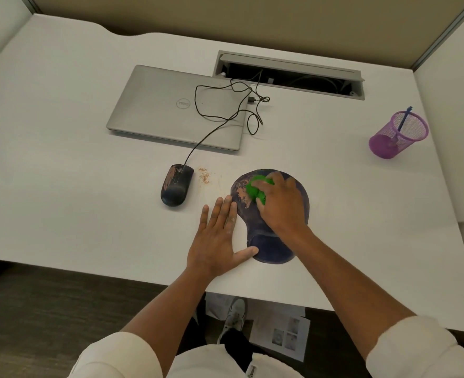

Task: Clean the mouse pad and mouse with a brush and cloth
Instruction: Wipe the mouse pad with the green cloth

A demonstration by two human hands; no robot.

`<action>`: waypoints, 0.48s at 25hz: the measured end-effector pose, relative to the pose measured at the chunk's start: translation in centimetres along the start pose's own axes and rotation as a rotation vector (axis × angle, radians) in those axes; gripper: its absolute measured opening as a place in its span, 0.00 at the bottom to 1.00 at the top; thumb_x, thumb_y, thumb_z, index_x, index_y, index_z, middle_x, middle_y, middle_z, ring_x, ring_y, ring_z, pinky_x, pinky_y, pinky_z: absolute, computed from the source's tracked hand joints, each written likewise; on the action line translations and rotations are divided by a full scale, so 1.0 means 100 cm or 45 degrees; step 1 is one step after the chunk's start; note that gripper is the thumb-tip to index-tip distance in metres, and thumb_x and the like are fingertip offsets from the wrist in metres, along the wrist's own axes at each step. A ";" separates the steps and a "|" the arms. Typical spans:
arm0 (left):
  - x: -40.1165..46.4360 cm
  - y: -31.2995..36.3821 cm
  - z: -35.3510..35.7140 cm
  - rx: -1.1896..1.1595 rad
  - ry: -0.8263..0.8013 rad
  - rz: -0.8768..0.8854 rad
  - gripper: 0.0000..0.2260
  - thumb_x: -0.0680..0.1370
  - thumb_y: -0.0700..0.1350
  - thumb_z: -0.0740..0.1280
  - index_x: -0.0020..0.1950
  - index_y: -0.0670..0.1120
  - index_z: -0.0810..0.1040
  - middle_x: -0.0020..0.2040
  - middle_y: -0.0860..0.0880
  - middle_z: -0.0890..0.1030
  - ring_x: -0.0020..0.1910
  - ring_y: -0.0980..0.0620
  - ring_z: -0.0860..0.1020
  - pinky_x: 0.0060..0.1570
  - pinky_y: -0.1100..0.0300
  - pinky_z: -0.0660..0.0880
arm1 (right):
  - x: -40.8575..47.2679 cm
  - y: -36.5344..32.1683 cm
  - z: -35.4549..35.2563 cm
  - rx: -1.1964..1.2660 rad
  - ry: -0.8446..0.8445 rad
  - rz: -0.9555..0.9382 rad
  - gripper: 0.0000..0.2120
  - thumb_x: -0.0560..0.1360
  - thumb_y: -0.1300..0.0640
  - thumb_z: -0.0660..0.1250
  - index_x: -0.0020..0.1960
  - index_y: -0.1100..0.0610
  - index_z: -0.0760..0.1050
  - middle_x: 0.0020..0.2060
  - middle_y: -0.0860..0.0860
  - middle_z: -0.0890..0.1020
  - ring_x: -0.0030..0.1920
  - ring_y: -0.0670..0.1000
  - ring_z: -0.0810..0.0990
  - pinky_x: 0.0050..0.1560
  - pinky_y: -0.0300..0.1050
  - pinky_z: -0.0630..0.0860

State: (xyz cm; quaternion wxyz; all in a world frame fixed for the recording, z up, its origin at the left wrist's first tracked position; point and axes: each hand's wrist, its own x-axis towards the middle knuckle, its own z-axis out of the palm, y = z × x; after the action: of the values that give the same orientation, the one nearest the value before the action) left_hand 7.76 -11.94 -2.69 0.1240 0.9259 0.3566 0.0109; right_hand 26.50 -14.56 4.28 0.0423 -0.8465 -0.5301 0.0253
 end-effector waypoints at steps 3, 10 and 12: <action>0.000 0.000 0.001 0.005 -0.004 0.004 0.50 0.75 0.79 0.46 0.84 0.44 0.44 0.84 0.46 0.42 0.82 0.49 0.38 0.80 0.42 0.42 | -0.036 -0.012 0.010 -0.018 -0.019 -0.124 0.14 0.78 0.50 0.66 0.63 0.43 0.77 0.60 0.51 0.75 0.51 0.56 0.73 0.43 0.50 0.78; -0.001 0.001 -0.002 -0.013 -0.008 -0.011 0.50 0.75 0.79 0.47 0.84 0.45 0.44 0.84 0.47 0.43 0.82 0.50 0.38 0.81 0.43 0.41 | 0.016 -0.002 0.010 -0.098 0.054 -0.034 0.13 0.78 0.55 0.64 0.62 0.46 0.77 0.61 0.52 0.75 0.53 0.57 0.74 0.45 0.49 0.76; -0.001 0.001 -0.002 -0.012 -0.018 -0.015 0.50 0.75 0.79 0.46 0.84 0.46 0.43 0.84 0.47 0.42 0.82 0.50 0.37 0.81 0.43 0.40 | 0.037 0.001 0.006 -0.058 0.060 0.012 0.14 0.78 0.55 0.65 0.63 0.46 0.77 0.61 0.53 0.75 0.54 0.58 0.74 0.48 0.50 0.77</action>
State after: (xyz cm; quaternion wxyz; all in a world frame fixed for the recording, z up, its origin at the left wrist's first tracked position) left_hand 7.77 -12.03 -2.51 0.1311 0.9232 0.3612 0.0052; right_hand 28.11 -11.28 3.70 0.0354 -0.8501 -0.5254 -0.0065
